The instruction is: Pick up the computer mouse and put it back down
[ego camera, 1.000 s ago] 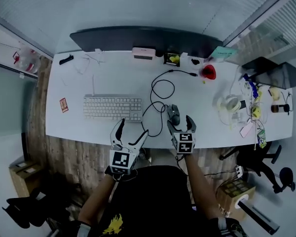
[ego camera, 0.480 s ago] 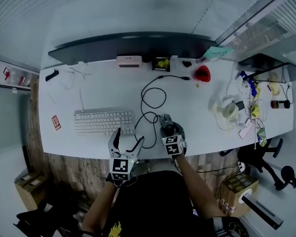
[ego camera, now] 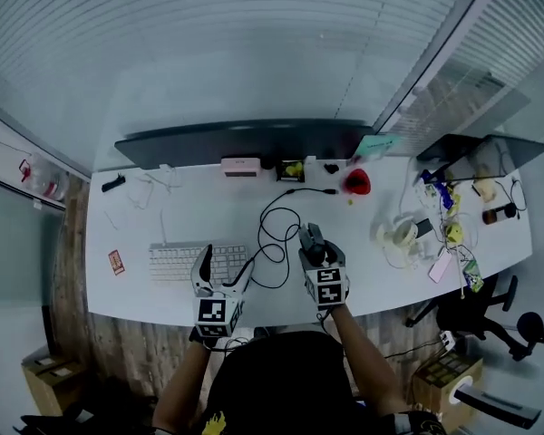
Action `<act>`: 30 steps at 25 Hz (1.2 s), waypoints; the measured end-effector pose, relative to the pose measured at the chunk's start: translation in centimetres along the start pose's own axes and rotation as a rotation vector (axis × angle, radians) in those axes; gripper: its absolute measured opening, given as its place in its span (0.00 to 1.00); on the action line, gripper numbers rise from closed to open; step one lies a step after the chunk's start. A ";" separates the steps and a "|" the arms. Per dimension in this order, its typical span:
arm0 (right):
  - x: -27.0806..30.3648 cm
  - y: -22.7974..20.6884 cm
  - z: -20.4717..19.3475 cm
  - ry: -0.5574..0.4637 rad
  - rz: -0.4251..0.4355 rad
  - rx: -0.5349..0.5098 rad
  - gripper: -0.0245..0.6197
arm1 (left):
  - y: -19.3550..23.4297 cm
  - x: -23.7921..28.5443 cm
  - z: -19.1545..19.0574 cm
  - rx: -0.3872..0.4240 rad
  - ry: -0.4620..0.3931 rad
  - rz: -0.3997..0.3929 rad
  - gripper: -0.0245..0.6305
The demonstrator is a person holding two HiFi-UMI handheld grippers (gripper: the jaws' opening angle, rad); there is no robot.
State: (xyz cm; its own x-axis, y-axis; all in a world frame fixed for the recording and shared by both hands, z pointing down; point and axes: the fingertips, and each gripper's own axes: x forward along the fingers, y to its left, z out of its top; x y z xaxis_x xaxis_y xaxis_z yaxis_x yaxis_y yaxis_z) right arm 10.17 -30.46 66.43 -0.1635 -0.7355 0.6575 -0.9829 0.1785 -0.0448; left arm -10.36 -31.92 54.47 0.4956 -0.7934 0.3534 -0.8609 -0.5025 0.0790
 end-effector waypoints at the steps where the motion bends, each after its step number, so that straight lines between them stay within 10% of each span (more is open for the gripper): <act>1: -0.6 -0.1 2.0 -0.033 0.009 0.001 0.50 | 0.4 0.1 1.4 0.004 -0.030 0.007 0.70; 9: -8.4 -0.5 19.7 -0.384 0.025 -0.063 0.50 | 0.5 0.7 15.2 0.114 -0.262 -0.038 0.70; 15: -16.1 -1.2 28.8 -0.622 0.008 -0.088 0.50 | -2.3 -2.1 24.9 0.376 -0.508 -0.011 0.70; 23: -25.2 -1.7 34.8 -0.843 -0.024 -0.134 0.50 | -3.7 -5.5 32.9 0.284 -0.660 -0.018 0.70; 30: -25.4 -1.9 34.2 -0.835 -0.029 -0.131 0.50 | -3.1 -5.5 32.9 0.288 -0.654 0.002 0.69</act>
State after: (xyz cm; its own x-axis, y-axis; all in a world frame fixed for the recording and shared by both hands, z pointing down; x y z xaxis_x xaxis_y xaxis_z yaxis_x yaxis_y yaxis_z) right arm 13.28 -34.44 24.12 -0.1974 -0.9733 -0.1173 -0.9785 0.1882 0.0849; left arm -6.66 -37.25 21.62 0.5394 -0.7922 -0.2855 -0.8419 -0.5003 -0.2025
